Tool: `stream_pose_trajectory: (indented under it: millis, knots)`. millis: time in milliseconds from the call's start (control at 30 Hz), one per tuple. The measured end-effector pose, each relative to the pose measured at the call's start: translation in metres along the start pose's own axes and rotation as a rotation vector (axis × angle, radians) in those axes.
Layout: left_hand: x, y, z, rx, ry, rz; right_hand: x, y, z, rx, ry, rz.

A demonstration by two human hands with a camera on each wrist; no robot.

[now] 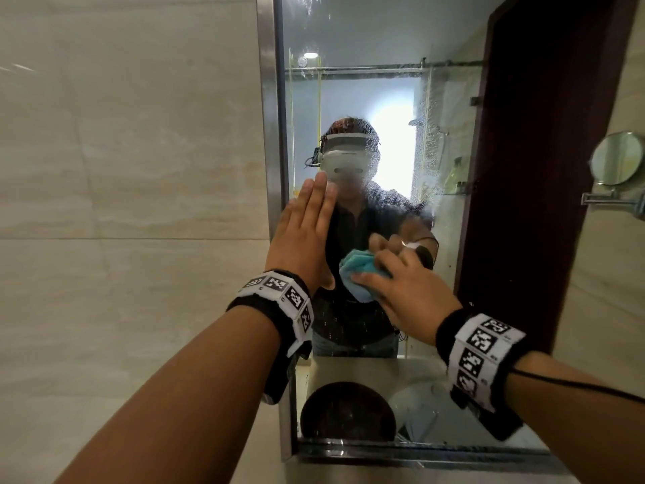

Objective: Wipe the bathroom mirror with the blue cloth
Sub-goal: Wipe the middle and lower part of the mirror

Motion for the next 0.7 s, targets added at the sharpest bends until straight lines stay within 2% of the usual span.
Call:
stream_pose_trajectory:
  millis: [67,167,200,267,333,400,467,533,567,633,700]
  knots:
    - [-0.001,-0.001,0.000,0.005,0.006,-0.006,-0.014,0.012,0.017,0.015,0.039,-0.003]
    - [-0.001,-0.002,-0.001,0.014,0.008,-0.007,-0.038,0.033,0.049,-0.012,0.236,-0.170]
    - [-0.001,-0.002,-0.001,0.017,0.011,-0.006,-0.038,0.033,0.049,-0.039,0.269,-0.183]
    - [-0.001,-0.001,0.000,0.012,0.022,-0.011,-0.026,0.020,0.032,-0.061,0.234,-0.138]
    - [-0.001,-0.002,-0.001,0.012,0.020,-0.010,-0.006,0.002,0.009,-0.072,0.117,-0.057]
    - [-0.001,-0.003,-0.002,0.008,0.024,-0.006,-0.004,0.007,0.012,-0.115,0.075,-0.037]
    - [-0.002,-0.003,-0.003,0.005,0.025,-0.016,-0.023,0.034,0.031,-0.183,0.161,-0.169]
    - [-0.002,-0.003,-0.004,0.013,0.025,-0.017,-0.035,0.059,0.047,-0.254,0.333,-0.357]
    - [-0.002,-0.003,-0.004,0.014,0.022,-0.015,-0.034,0.059,0.046,-0.262,0.360,-0.385]
    - [-0.002,-0.003,-0.003,0.009,0.022,-0.014,-0.022,0.033,0.026,-0.177,0.278,-0.259]
    - [-0.001,-0.002,-0.003,-0.001,0.028,-0.014,-0.004,0.000,0.004,-0.070,0.127,-0.081]
Point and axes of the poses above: each hand's wrist, its own x-axis away from the middle knuckle, its own z-axis out of the back of the hand, y = z × x, the point moved 5 cm from there along -x, towards the middle knuckle, and after that the axes turned 3 degrees about z, right-handed, at the moved point
